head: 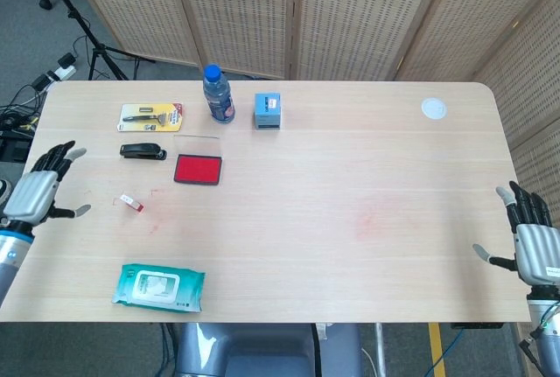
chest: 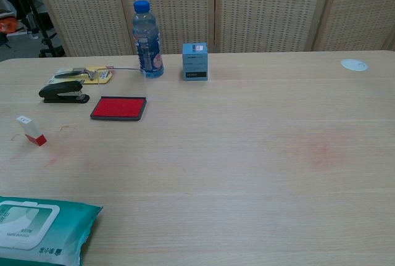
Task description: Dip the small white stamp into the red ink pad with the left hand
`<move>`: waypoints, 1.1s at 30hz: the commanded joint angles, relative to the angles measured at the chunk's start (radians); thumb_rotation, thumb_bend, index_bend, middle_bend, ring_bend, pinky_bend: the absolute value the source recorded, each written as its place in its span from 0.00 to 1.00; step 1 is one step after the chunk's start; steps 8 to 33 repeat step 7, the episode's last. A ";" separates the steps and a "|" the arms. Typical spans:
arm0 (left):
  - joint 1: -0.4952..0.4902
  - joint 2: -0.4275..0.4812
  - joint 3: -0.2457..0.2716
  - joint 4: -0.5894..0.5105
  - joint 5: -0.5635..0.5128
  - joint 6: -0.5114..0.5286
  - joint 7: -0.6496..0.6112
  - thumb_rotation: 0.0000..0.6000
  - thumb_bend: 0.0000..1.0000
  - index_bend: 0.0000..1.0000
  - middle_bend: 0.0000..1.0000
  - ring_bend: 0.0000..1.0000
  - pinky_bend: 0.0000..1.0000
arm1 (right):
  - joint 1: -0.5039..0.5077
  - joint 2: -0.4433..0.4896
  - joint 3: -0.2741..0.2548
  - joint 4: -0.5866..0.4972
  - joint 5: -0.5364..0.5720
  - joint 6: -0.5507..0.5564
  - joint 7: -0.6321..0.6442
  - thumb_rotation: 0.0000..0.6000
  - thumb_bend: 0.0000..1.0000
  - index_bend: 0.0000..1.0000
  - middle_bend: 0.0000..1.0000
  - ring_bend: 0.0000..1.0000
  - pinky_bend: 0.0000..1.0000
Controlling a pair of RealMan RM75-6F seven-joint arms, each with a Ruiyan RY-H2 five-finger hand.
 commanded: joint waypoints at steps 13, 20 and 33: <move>0.155 0.025 -0.001 -0.170 -0.036 0.211 0.190 1.00 0.11 0.03 0.00 0.00 0.00 | -0.010 0.005 -0.009 -0.010 -0.029 0.036 -0.004 1.00 0.05 0.00 0.00 0.00 0.00; 0.155 0.025 -0.001 -0.170 -0.036 0.211 0.190 1.00 0.11 0.03 0.00 0.00 0.00 | -0.010 0.005 -0.009 -0.010 -0.029 0.036 -0.004 1.00 0.05 0.00 0.00 0.00 0.00; 0.155 0.025 -0.001 -0.170 -0.036 0.211 0.190 1.00 0.11 0.03 0.00 0.00 0.00 | -0.010 0.005 -0.009 -0.010 -0.029 0.036 -0.004 1.00 0.05 0.00 0.00 0.00 0.00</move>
